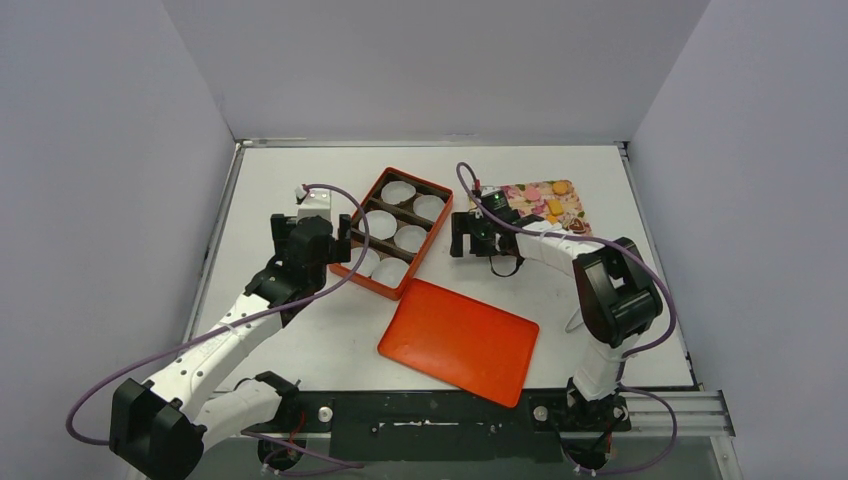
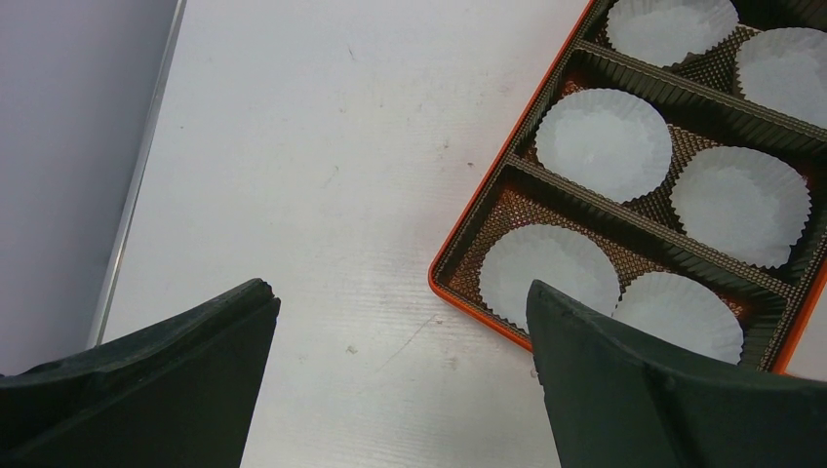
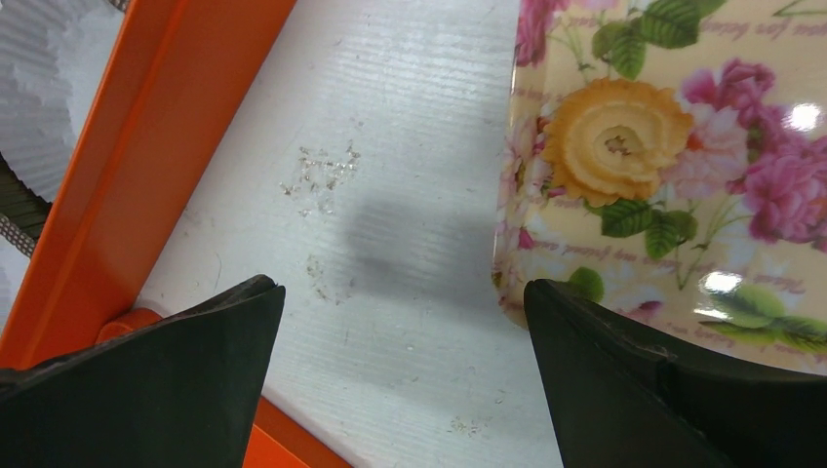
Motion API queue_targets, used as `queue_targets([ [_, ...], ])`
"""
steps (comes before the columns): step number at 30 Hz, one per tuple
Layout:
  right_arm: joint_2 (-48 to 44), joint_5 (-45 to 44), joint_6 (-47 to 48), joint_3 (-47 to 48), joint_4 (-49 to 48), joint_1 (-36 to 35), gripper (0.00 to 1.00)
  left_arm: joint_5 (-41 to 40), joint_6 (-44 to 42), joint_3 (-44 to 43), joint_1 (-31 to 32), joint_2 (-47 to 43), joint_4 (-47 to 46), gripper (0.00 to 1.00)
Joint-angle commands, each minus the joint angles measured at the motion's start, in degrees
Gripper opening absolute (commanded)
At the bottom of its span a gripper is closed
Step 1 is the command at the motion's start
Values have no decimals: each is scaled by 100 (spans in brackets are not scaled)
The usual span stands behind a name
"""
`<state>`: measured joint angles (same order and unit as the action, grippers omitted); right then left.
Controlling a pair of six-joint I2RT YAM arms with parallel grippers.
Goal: Pack the cookies
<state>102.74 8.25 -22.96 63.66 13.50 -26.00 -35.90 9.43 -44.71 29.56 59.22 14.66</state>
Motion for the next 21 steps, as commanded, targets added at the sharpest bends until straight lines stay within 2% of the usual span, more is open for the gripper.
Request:
queue_targets([
  [1,-166,310,114,-171,-133,-99,100,47,14,-10,-29,-128,-323,97],
  [11,-587,592,-70,-629,58,-493,100,108,15,-11,-29,-86,-332,97],
  [21,-1080,510,-777,-1124,1,-1215,100,135,9,-20,-8,-8,-330,97],
])
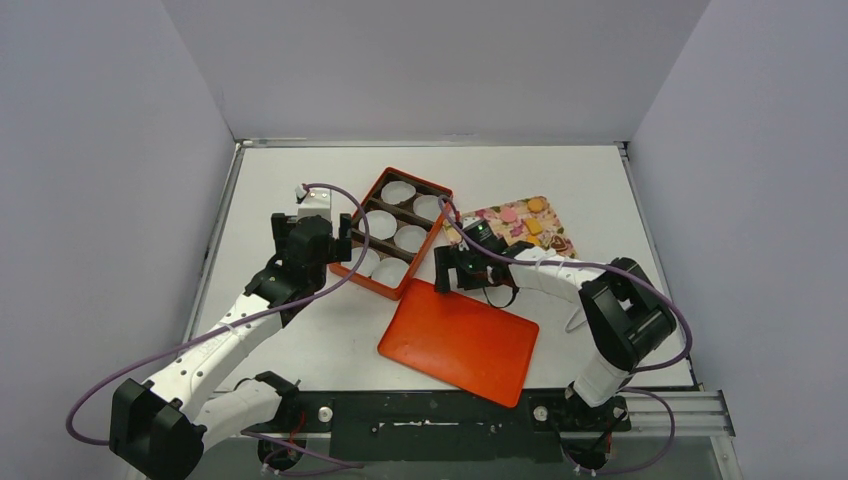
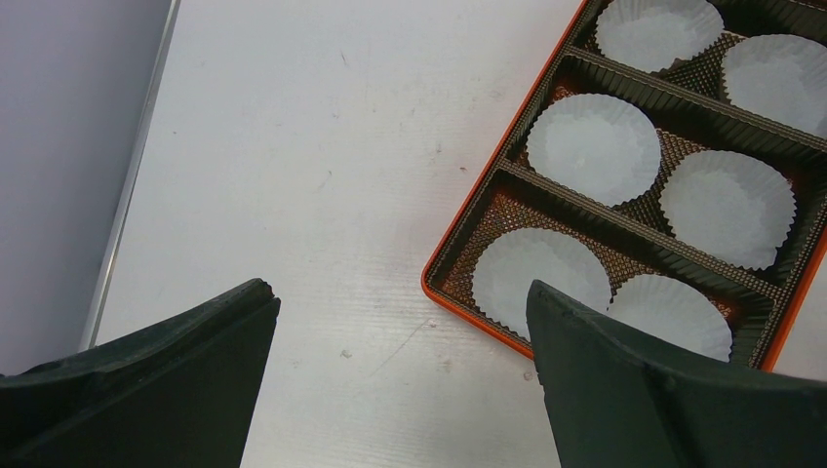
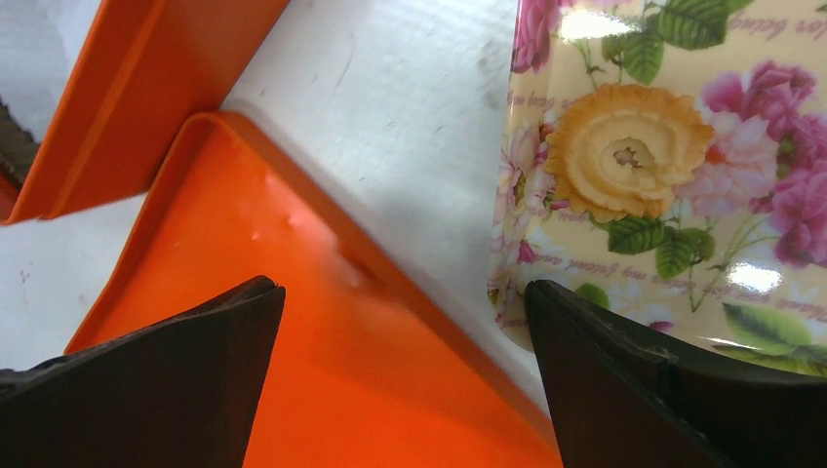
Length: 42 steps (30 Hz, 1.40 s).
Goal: Pack the cookies
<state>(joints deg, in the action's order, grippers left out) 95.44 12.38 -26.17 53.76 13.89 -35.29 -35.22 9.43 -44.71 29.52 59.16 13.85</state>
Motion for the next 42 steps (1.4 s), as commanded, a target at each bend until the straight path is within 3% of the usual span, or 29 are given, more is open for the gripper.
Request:
queue_targets([
  [1,-384,64,-513,-130,-44,-360,100,68,8,-20,1,4,-251,97],
  [7,-734,-622,-646,142,337,-495,100,77,6,-24,52,13,-238,97],
  [14,-1435,-1385,-427,363,1079,124,100,-93,108,-18,138,-198,-92,97],
  [27,-3035,-2096,-237,-340,1987,3235,100,-298,117,190,142,-838,-146,97],
  [34,-3047,-2275,-587,-561,2007,4640,100,-169,16,303,149,-959,-342,97],
  [42,-2675,-1923,-696,-1057,1329,5673,100,-280,-99,584,176,-1261,-627,97],
])
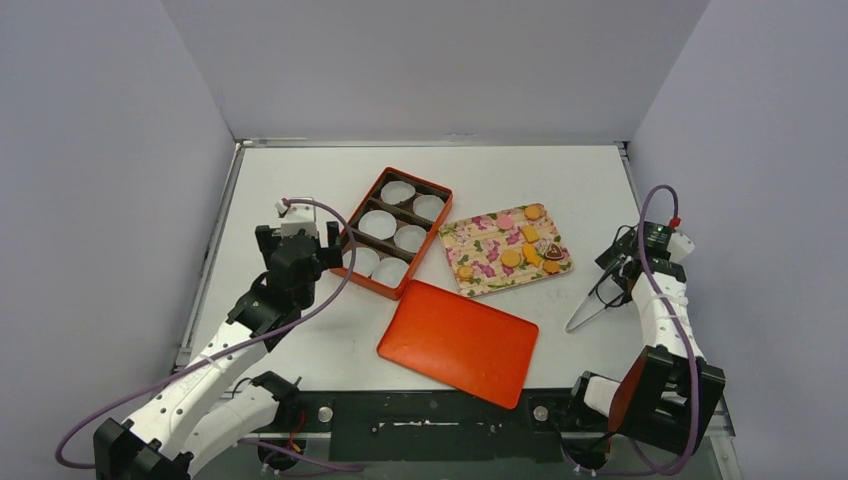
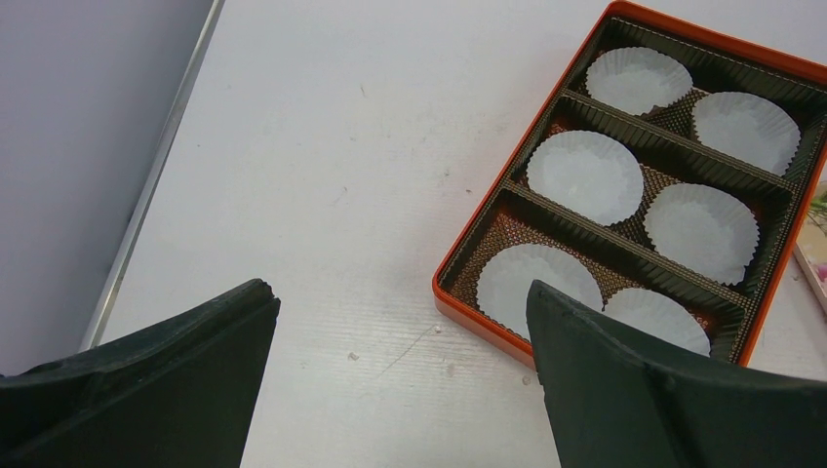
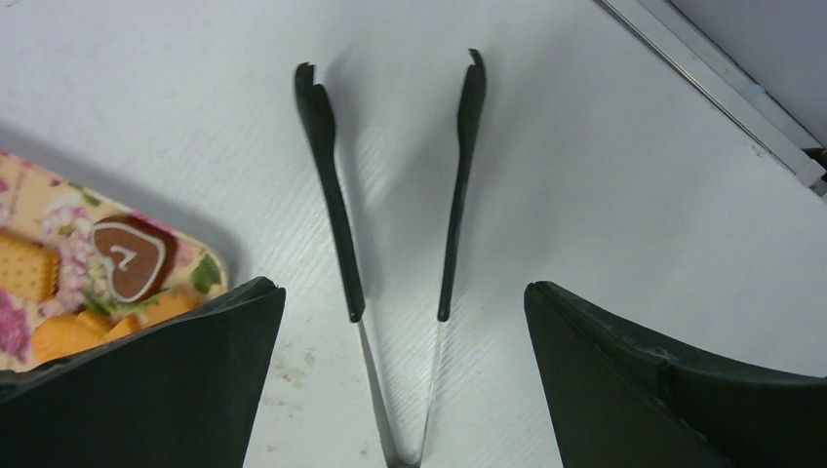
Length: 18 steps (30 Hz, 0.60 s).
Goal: Pack the cookies
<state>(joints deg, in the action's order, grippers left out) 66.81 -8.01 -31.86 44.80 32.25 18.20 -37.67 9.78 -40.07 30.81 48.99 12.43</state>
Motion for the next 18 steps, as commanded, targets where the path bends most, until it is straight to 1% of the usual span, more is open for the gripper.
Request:
queue_targets([
  [1,285,167,-134,-198,-590,390,100,-11,-142,150,48,-278,-528,97],
  [6,920,398,-169,-283,-942,542,93,-47,-147,237,92,-295,-705,97],
  [10,1308,405,-168,-349,-1209,579,84,-74,-130,233,101,-285,-708,97],
  [12,1482,414,-134,-375,-1306,580,77,-61,-77,211,101,-285,-700,97],
  [14,1648,425,-105,-375,-1357,580,66,-24,-56,196,100,-281,-674,97],
  [18,1818,424,-60,-410,-1454,580,48,51,-72,176,101,-265,-653,97],
])
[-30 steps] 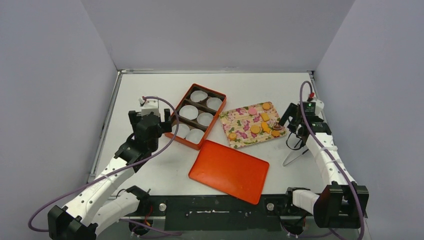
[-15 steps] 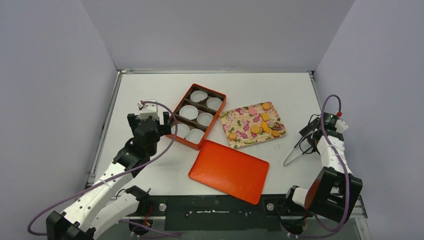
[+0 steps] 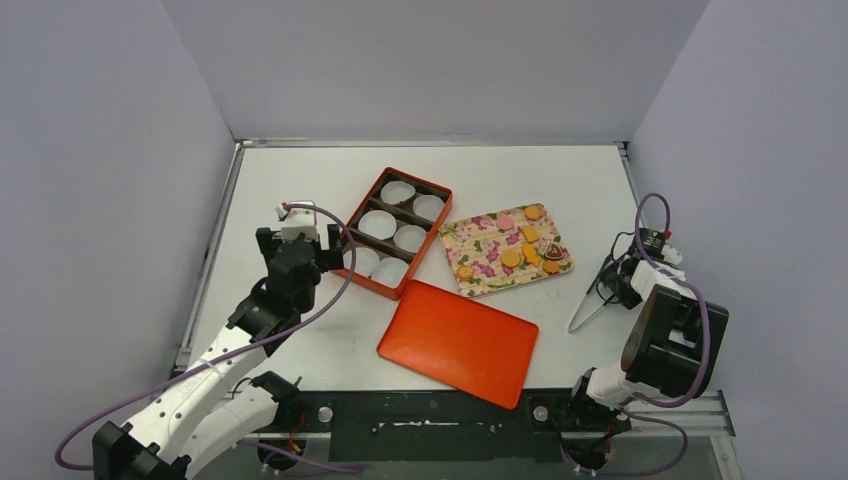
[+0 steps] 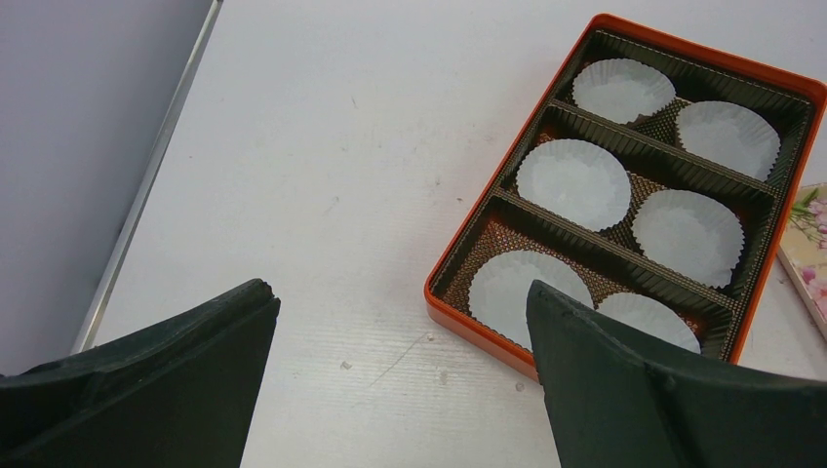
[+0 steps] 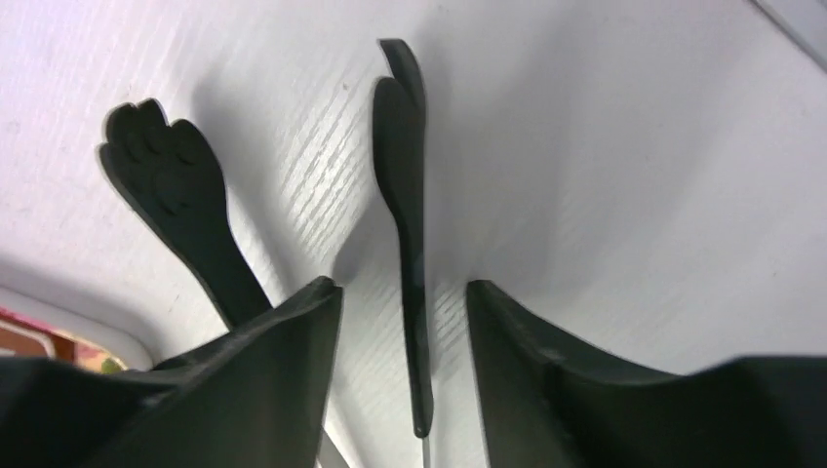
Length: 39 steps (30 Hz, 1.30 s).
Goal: Pack the cookies
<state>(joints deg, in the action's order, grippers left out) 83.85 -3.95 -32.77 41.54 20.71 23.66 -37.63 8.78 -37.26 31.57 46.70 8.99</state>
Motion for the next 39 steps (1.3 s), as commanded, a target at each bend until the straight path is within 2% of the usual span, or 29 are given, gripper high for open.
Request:
queue_targets([
  [1,142,17,58,-78,-310,33,43,59,32,-100,24,-30,-310,97],
  [11,-276,71,375,114,-59,33,0,368,12,-114,24,64,-312,97],
  [15,-572,261,492,180,55,13,0,565,68,-170,24,147,-284,97],
  [22,-1136,712,670,409,317,-409,0,1626,673,-534,23,318,-113,97],
  [31,-1485,990,832,1047,661,-1835,0,3077,1700,-656,33,741,-149,97],
  [39,-1239,764,715,1734,870,-3565,0,3988,2680,-638,55,1132,-793,97],
])
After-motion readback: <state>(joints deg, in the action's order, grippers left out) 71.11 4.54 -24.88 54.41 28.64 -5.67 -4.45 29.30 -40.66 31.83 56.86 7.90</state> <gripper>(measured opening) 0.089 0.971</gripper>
